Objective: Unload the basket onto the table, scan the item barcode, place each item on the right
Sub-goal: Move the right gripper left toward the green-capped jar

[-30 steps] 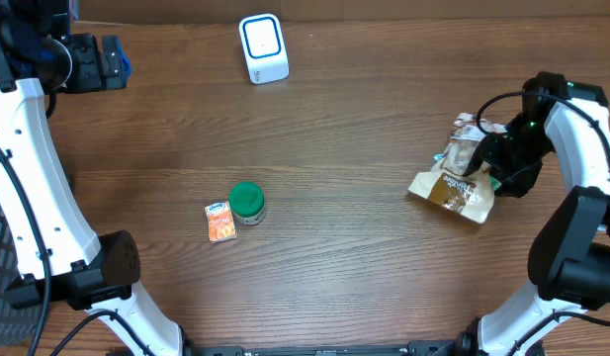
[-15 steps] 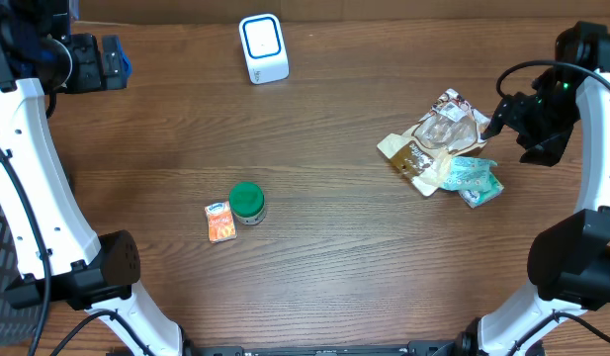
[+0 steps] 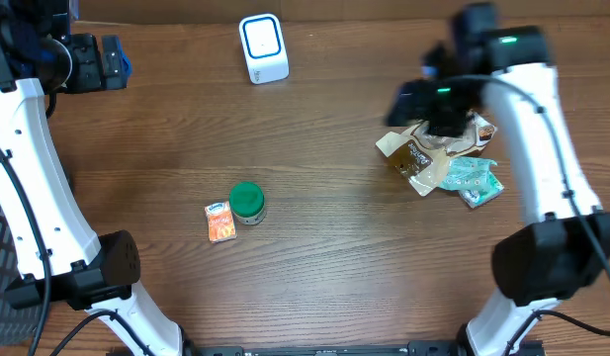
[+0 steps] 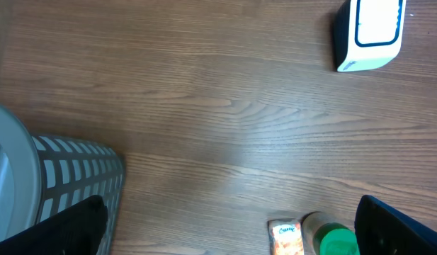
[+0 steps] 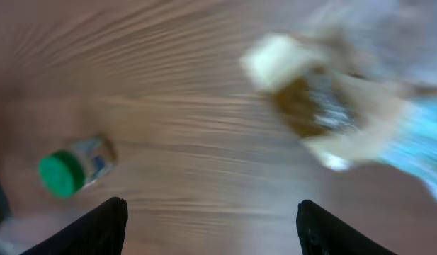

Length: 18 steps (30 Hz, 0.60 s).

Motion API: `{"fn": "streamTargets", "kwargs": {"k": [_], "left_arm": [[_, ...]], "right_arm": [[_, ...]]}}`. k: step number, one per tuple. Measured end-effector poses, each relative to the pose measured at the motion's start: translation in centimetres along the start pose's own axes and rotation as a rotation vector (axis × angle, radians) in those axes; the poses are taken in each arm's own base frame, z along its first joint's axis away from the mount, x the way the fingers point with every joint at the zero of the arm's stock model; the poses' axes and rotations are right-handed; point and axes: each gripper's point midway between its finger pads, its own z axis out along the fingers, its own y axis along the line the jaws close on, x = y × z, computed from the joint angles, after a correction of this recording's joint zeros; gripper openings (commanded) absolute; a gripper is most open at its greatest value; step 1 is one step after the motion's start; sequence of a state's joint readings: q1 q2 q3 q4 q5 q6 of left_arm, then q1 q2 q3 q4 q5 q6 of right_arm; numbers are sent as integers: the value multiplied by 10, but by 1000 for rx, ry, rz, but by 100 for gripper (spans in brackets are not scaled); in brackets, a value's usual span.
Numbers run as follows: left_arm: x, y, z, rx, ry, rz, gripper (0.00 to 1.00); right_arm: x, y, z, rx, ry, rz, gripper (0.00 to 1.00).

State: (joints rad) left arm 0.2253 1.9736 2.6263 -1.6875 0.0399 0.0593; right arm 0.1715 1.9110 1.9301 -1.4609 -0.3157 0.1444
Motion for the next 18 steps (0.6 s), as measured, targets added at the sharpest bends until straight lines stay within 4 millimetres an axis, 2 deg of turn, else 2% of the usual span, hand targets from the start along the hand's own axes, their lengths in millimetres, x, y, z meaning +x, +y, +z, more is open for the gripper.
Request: {"fn": "streamTargets", "kwargs": {"k": [5, 10, 14, 18], "left_arm": [[0, 0, 0, 0, 0, 0, 100], [0, 0, 0, 0, 0, 0, 99], [0, 0, 0, 0, 0, 0, 100], [0, 0, 0, 0, 0, 0, 99]], "right_arm": [[8, 87, 32, -75, -25, -243, 84], [24, 155, 70, -112, -41, -428, 93], [44, 191, 104, -90, -37, -544, 100], [56, 210, 134, -50, -48, -615, 100]]}}
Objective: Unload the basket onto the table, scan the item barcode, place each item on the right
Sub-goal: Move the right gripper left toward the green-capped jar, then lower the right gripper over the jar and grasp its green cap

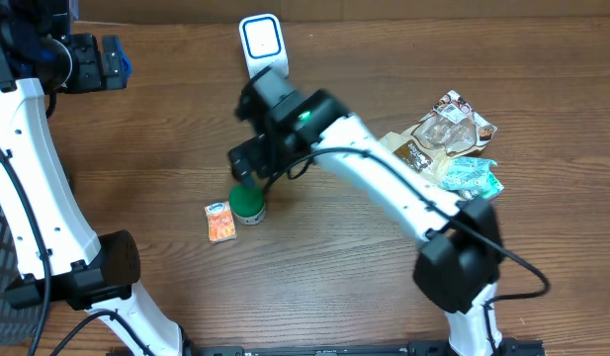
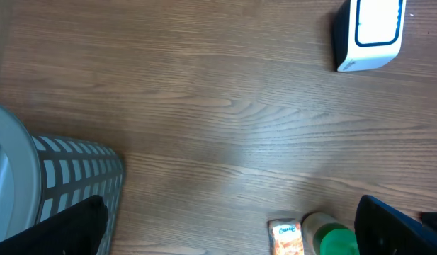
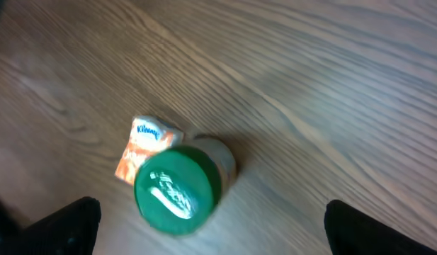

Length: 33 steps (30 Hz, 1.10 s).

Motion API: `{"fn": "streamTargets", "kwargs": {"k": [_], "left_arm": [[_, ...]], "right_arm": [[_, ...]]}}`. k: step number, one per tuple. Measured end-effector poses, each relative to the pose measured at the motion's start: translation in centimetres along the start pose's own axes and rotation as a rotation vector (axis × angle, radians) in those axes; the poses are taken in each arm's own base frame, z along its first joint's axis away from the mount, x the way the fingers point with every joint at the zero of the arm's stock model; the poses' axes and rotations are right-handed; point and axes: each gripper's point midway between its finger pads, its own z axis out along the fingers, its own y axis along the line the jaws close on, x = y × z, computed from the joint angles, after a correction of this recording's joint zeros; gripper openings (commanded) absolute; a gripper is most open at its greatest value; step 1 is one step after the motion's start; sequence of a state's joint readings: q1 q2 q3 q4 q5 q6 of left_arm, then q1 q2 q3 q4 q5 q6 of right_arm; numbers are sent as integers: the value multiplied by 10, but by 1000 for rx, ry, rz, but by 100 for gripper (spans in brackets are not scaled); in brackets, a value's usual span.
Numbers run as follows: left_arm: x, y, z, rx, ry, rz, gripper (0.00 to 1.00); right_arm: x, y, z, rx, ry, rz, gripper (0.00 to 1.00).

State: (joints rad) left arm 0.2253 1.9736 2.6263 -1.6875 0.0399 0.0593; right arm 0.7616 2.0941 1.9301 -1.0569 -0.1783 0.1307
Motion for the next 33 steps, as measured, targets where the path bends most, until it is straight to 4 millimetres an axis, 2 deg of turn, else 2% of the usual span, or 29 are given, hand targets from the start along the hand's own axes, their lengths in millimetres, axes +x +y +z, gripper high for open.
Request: {"fn": "streamTargets", "kwargs": {"k": [3, 9, 17, 25, 33], "left_arm": [[0, 0, 0, 0, 0, 0, 100], [0, 0, 0, 0, 0, 0, 100], [0, 0, 0, 0, 0, 0, 100], [0, 0, 0, 0, 0, 0, 100], [0, 0, 0, 0, 0, 0, 100]], "right_arm": [[-1, 8, 16, 33, -10, -36, 100], [-8, 14, 29, 66, -43, -51, 100], [13, 8, 67, 100, 50, -28, 100], [26, 24, 75, 121, 78, -42, 100], [39, 20, 76, 141, 128, -8, 74]]}}
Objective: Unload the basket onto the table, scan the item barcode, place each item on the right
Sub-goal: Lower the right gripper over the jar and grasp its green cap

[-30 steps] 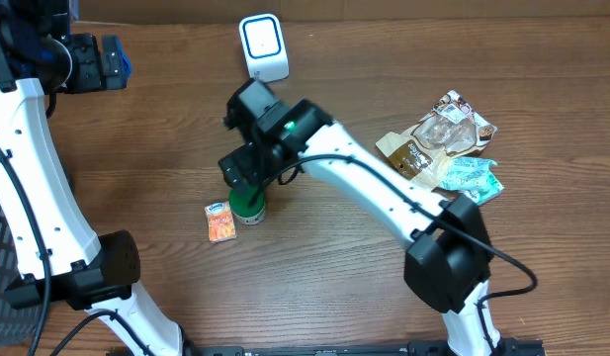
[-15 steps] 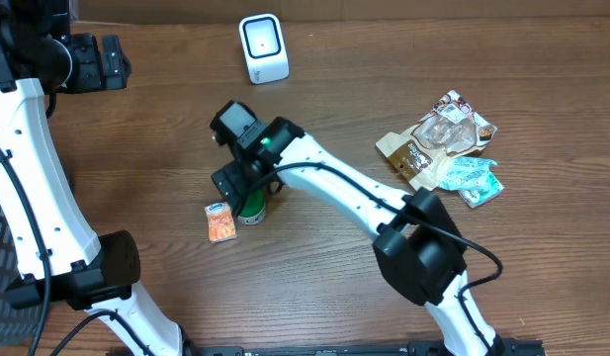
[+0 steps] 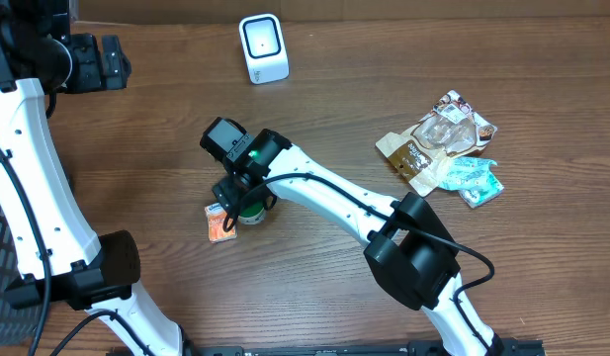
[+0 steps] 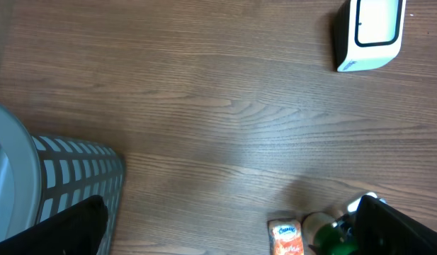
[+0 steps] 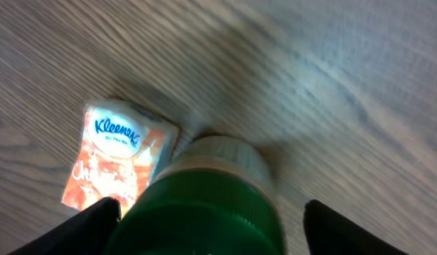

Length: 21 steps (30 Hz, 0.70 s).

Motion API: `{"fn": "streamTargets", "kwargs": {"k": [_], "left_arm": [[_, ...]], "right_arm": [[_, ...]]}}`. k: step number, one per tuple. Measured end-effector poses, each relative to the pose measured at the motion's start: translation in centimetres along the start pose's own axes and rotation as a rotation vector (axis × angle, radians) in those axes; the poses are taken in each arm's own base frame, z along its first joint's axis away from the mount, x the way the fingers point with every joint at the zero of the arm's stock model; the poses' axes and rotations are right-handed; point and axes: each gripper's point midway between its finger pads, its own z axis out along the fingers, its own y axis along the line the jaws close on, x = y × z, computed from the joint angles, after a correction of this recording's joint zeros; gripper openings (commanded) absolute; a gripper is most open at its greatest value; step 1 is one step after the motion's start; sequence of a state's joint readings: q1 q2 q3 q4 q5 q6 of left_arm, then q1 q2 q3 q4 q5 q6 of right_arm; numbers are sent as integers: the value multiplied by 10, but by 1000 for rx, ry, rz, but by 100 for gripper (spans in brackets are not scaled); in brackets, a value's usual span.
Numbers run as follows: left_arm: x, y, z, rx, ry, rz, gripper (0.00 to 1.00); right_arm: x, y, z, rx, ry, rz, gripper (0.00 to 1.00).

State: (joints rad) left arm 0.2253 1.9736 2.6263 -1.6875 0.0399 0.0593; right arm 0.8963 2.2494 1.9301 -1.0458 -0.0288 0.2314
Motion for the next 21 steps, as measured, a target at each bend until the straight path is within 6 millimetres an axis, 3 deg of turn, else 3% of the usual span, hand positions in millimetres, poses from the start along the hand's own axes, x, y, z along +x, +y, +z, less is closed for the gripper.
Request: {"fn": "streamTargets", "kwargs": {"k": [8, 13, 17, 21], "left_arm": [[0, 0, 0, 0, 0, 0, 99], [0, 0, 0, 0, 0, 0, 100], [0, 0, 0, 0, 0, 0, 99], [0, 0, 0, 0, 0, 0, 100]], "right_arm": [[8, -3, 0, 12, 32, 6, 61], [14, -11, -2, 45, 62, 17, 62], [24, -36, -8, 117, 111, 94, 62], [28, -78, -19, 195, 145, 233, 63]]}}
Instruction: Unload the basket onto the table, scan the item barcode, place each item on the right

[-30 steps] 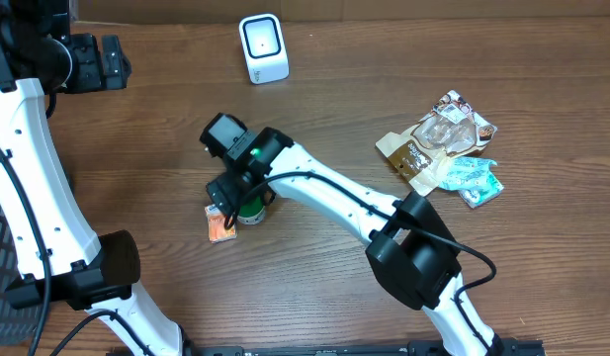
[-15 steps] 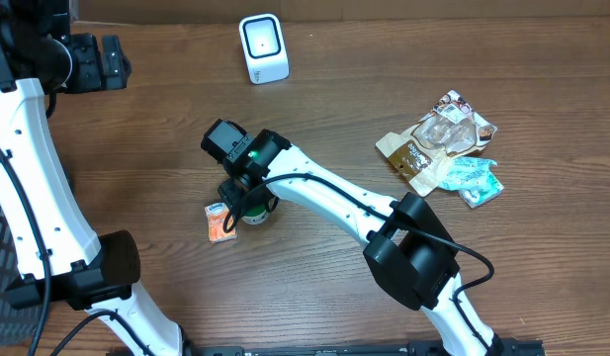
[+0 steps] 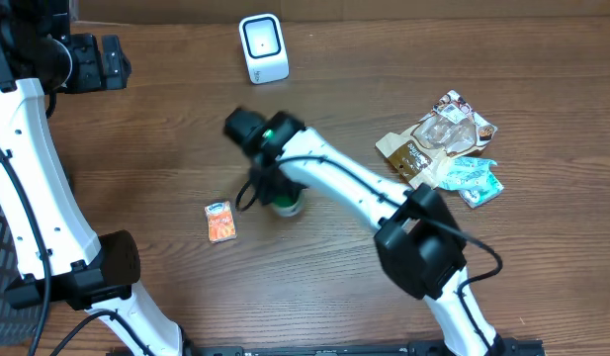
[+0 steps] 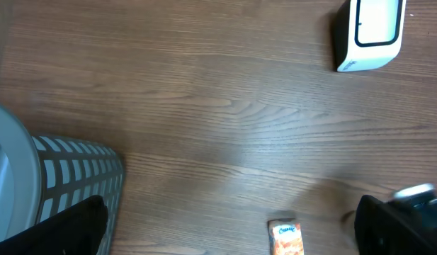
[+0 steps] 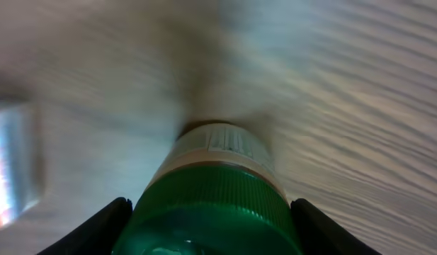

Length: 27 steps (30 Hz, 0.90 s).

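A clear jar with a green cap [image 5: 217, 150] fills the bottom of the right wrist view, and my right gripper [image 5: 211, 225] is shut on its cap, a finger pressed to each side. Overhead, the jar [image 3: 288, 206] is near the table's middle under the right gripper [image 3: 280, 193]. The white barcode scanner [image 3: 263, 47] stands at the far edge, also visible as the scanner [image 4: 370, 32] in the left wrist view. My left gripper [image 4: 232, 234] hangs open high at the far left, holding nothing.
An orange Kleenex tissue pack [image 3: 220, 222] lies left of the jar. Several crumpled snack bags [image 3: 443, 148] sit at the right. A grey slatted basket [image 4: 62, 184] shows at the left in the left wrist view.
My right gripper has shut on the jar's green cap, and the jar now sits to the right of where it was, apart from the tissue pack. The left arm has not moved.
My right gripper was first over the snack bags at the right. Then it was above the jar by the tissue pack, then low with its fingers on either side of the cap. Now it grips the cap and the jar is away from the pack.
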Motion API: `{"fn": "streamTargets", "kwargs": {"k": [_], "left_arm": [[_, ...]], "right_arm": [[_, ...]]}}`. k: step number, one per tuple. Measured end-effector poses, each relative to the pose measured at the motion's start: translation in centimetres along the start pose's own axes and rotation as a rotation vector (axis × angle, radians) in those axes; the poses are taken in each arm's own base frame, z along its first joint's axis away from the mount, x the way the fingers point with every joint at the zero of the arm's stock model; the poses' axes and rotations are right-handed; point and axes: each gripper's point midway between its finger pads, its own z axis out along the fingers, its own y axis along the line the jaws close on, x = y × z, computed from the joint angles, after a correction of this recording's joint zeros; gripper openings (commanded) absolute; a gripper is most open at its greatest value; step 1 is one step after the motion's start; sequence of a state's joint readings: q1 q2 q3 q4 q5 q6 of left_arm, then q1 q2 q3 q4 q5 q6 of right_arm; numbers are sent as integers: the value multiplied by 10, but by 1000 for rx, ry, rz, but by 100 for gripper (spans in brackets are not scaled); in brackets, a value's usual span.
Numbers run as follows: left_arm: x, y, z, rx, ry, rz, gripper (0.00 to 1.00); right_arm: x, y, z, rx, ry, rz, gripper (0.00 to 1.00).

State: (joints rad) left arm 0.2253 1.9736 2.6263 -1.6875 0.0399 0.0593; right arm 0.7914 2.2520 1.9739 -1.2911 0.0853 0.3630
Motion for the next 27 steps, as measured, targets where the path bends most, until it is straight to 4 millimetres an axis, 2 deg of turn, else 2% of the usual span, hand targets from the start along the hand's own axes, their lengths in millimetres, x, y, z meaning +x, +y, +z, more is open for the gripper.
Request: {"fn": "streamTargets", "kwargs": {"k": [4, 9, 12, 20, 27], "left_arm": [[0, 0, 0, 0, 0, 0, 100], [0, 0, 0, 0, 0, 0, 99], [0, 0, 0, 0, 0, 0, 100], [0, 0, 0, 0, 0, 0, 100], [0, 0, 0, 0, 0, 0, 100]], "right_arm": [[-13, -44, -2, 15, 17, 170, 62], [-19, -79, -1, -30, 56, 310, 62], [-18, -84, -1, -56, 77, 342, 61], [-15, -73, -2, -86, 92, 348, 61], [-21, -86, 0, -12, 47, 379, 63]]}}
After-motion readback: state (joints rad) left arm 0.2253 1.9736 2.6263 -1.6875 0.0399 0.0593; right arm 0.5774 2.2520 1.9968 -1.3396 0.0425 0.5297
